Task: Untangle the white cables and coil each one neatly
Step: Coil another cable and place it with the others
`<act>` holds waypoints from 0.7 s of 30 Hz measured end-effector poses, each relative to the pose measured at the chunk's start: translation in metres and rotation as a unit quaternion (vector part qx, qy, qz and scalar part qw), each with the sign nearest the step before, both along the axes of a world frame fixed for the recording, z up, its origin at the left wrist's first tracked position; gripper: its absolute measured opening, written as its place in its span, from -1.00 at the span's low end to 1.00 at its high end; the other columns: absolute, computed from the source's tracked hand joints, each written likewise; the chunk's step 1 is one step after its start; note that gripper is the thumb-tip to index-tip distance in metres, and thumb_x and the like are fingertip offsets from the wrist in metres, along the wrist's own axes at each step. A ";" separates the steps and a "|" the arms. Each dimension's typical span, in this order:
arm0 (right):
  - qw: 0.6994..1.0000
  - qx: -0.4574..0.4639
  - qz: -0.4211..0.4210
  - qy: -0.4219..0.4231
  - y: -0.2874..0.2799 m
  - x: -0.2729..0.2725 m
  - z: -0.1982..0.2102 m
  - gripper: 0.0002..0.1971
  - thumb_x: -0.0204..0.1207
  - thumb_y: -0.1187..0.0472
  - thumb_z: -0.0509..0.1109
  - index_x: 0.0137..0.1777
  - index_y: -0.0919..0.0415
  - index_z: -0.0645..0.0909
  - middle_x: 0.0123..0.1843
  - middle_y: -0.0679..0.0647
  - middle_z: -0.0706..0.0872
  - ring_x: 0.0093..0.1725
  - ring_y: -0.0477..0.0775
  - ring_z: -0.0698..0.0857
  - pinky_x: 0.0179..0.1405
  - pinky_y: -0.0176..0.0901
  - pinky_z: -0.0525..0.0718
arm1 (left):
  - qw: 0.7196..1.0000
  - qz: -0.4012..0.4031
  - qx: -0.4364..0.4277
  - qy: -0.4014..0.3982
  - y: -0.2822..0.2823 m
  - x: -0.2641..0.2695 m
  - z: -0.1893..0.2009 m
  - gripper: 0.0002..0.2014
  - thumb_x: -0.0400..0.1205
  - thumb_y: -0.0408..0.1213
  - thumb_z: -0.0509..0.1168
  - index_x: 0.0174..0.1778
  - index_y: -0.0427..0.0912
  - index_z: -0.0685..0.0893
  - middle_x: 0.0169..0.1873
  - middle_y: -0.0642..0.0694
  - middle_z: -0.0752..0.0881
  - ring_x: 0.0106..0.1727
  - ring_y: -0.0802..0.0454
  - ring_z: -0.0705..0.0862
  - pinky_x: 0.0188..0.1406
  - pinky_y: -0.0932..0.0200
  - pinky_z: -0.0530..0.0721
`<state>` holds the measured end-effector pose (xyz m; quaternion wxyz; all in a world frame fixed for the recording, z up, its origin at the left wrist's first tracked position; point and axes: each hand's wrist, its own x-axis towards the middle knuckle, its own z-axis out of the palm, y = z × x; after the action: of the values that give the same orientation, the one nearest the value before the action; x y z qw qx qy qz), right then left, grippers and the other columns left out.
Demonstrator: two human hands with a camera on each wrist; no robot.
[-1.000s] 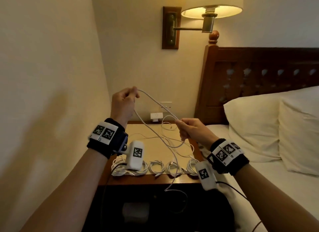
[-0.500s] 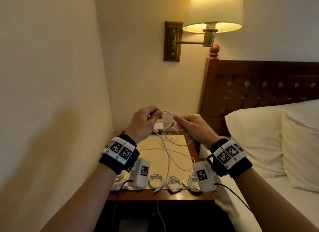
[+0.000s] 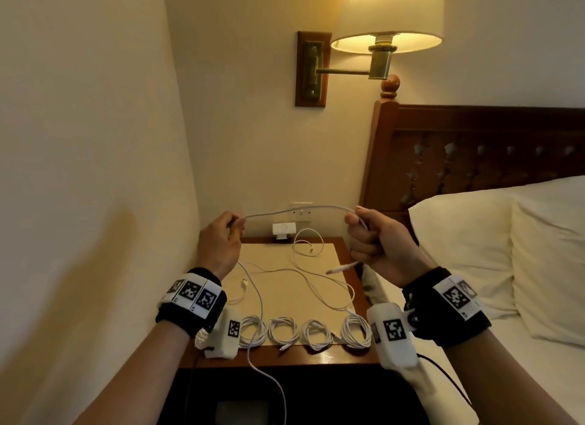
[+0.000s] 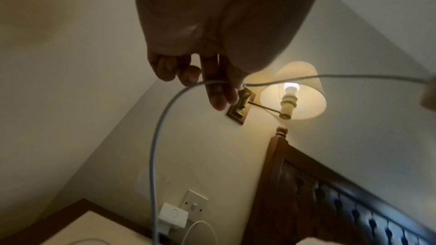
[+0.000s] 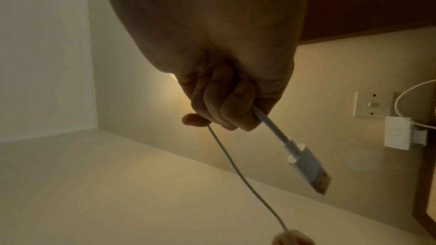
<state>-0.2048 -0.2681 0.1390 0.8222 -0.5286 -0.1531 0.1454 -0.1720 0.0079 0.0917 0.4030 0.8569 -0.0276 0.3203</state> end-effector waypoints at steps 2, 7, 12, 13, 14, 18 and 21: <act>1.000 0.022 0.004 -0.007 0.004 0.000 0.005 -0.71 0.64 0.15 0.04 -0.20 0.21 0.53 -0.48 -0.05 0.16 -0.52 -0.07 0.07 -0.48 -0.17 0.03 | 0.998 -0.013 0.053 0.038 -0.002 0.003 -0.010 -0.74 0.75 -0.20 0.17 -0.26 -0.06 0.60 -0.40 0.02 0.65 -0.30 0.03 0.58 -0.36 0.26 0.45; 0.998 -0.017 -0.039 -0.047 0.004 0.009 0.016 -0.66 0.78 0.21 -0.03 0.17 0.32 0.57 -0.36 0.05 0.49 -0.41 -0.04 0.46 -0.36 -0.23 0.46 | 0.981 -0.077 0.124 0.131 -0.015 -0.014 -0.023 -0.64 0.77 -0.12 0.06 -0.37 0.00 0.44 -0.48 0.05 0.52 -0.35 -0.01 0.49 -0.26 0.04 0.43; 0.989 -0.069 -0.080 -0.099 0.010 0.012 0.019 -0.68 0.70 0.16 0.14 0.10 0.40 0.63 -0.16 0.24 0.78 -0.20 0.11 0.78 -0.10 -0.12 0.78 | 0.959 -0.217 0.081 0.163 -0.047 -0.046 -0.003 -0.62 0.78 -0.12 0.07 -0.36 -0.14 0.45 -0.51 0.02 0.45 -0.50 0.17 0.40 -0.40 0.13 0.37; 0.987 -0.080 -0.092 -0.106 0.012 0.013 0.020 -0.68 0.67 0.13 0.18 0.05 0.40 0.64 -0.19 0.24 0.79 -0.23 0.11 0.79 -0.14 -0.13 0.79 | 0.947 -0.241 0.115 0.177 -0.053 -0.050 0.002 -0.60 0.77 -0.07 0.10 -0.39 -0.11 0.47 -0.50 0.01 0.46 -0.49 0.16 0.37 -0.37 0.12 0.36; 0.984 -0.092 -0.102 -0.113 0.015 0.014 0.020 -0.67 0.64 0.11 0.22 0.01 0.40 0.65 -0.22 0.23 0.79 -0.27 0.10 0.79 -0.18 -0.14 0.79 | 0.931 -0.266 0.155 0.199 -0.059 -0.053 0.006 -0.58 0.74 -0.02 0.14 -0.43 -0.08 0.48 -0.52 0.02 0.48 -0.49 0.15 0.38 -0.37 0.12 0.36; 0.965 -0.191 -0.114 -0.138 0.026 0.019 0.022 -0.67 0.68 0.13 0.25 -0.05 0.44 0.65 -0.30 0.22 0.80 -0.34 0.10 0.79 -0.25 -0.13 0.81 | 0.875 -0.314 0.304 0.210 -0.082 -0.062 0.030 -0.54 0.73 0.07 0.14 -0.49 -0.02 0.47 -0.55 0.02 0.52 -0.52 0.11 0.41 -0.41 0.13 0.36; 0.945 -0.267 -0.099 -0.158 0.030 0.021 0.026 -0.65 0.74 0.17 0.18 -0.05 0.46 0.64 -0.34 0.20 0.78 -0.41 0.04 0.78 -0.34 -0.22 0.77 | 0.900 -0.283 0.307 0.125 -0.084 -0.060 0.055 -0.64 0.75 0.05 0.10 -0.33 0.03 0.53 -0.47 0.13 0.54 -0.48 0.22 0.48 -0.37 0.21 0.41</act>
<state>-0.1833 -0.2378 0.1646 0.6262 -0.7577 -0.1833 0.0136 -0.2317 -0.0756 0.1467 0.1941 0.9270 -0.3155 0.0586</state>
